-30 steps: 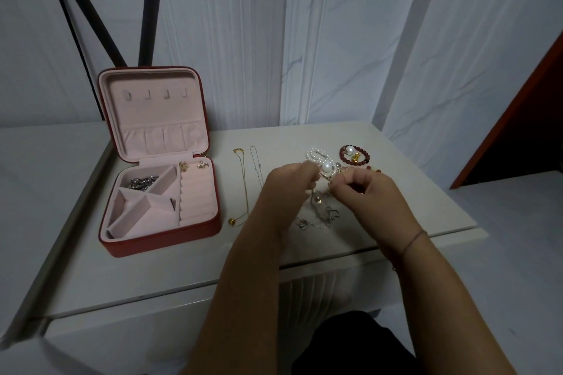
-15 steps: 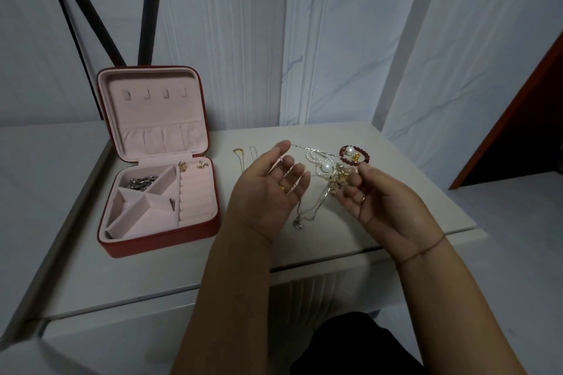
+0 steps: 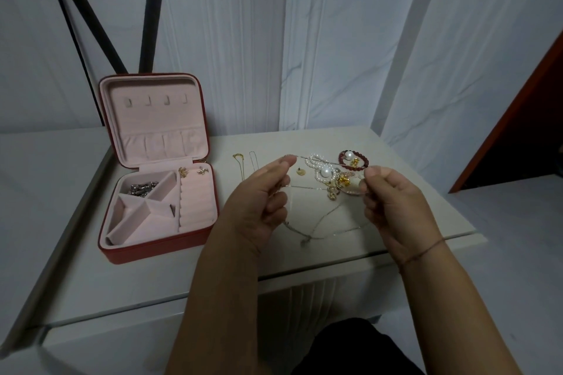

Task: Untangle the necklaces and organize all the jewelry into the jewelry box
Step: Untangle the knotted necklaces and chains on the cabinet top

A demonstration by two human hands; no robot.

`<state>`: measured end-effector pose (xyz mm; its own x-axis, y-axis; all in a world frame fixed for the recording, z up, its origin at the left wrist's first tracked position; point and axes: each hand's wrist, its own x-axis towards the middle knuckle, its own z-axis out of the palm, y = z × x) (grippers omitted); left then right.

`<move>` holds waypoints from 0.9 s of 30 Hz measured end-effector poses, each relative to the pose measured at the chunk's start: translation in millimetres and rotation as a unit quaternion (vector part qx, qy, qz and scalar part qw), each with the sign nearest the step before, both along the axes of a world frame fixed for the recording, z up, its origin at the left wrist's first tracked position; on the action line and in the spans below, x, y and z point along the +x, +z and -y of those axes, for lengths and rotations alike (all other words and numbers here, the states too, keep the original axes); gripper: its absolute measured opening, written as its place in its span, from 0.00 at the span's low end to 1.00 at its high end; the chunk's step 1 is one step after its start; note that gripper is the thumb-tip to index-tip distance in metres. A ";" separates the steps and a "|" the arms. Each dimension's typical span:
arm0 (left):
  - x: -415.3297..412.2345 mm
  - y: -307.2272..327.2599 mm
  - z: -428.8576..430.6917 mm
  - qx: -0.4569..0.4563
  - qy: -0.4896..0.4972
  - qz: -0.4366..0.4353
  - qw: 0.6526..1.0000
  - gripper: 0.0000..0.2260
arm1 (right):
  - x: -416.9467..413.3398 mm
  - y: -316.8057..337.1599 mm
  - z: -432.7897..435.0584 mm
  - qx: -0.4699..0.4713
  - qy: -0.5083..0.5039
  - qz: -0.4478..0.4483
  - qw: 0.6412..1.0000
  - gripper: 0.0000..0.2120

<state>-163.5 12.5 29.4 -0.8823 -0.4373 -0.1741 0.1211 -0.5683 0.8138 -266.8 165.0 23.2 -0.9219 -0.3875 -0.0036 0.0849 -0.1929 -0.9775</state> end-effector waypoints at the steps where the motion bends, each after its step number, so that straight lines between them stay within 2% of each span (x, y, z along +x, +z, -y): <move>1: 0.2 -0.5 0.7 0.003 0.006 0.000 1.000 0.06 | -0.7 -0.3 -1.3 0.014 -0.009 -0.004 1.000 0.06; 4: -0.6 -1.5 2.0 0.028 0.024 0.003 0.999 0.06 | -2.3 -2.5 -4.4 0.038 -0.024 -0.008 0.999 0.03; 6: -1.5 -2.3 1.4 0.049 0.032 0.002 0.998 0.06 | -2.2 -2.7 -5.3 0.060 -0.026 -0.027 0.998 0.04; 8: -1.9 -2.0 0.3 0.067 0.032 -0.001 0.997 0.07 | -2.6 -2.0 -5.8 0.078 -0.022 -0.054 0.995 0.07; 12: -1.6 -1.2 0.3 0.089 0.027 -0.005 0.996 0.07 | -4.2 -4.5 -7.3 0.129 -0.004 -0.094 0.987 0.21; 14: -1.6 -1.9 1.7 0.093 0.022 -0.004 0.995 0.08 | -4.7 -6.8 -7.3 0.125 -0.002 -0.064 0.990 0.23; 16: -1.2 -2.3 2.2 0.097 0.011 -0.008 0.995 0.07 | -5.1 -5.8 -5.5 0.084 -0.002 0.006 0.996 0.22; 18: -0.4 -1.2 1.9 0.108 -0.001 -0.023 0.994 0.08 | -4.8 -2.3 -4.0 -0.030 0.021 0.107 0.994 0.20; 21: 0.7 1.4 0.6 0.135 -0.022 -0.039 0.990 0.11 | -5.1 4.5 -6.3 -0.147 0.076 0.227 0.960 0.21; 24: 0.4 1.8 -0.1 0.149 -0.045 -0.035 0.987 0.14 | -8.6 3.8 -10.0 -0.142 0.120 0.245 0.951 0.22; 27: 0.5 0.1 1.1 0.144 -0.056 -0.046 0.987 0.21 | -10.9 0.5 -13.6 -0.051 0.093 0.194 0.975 0.17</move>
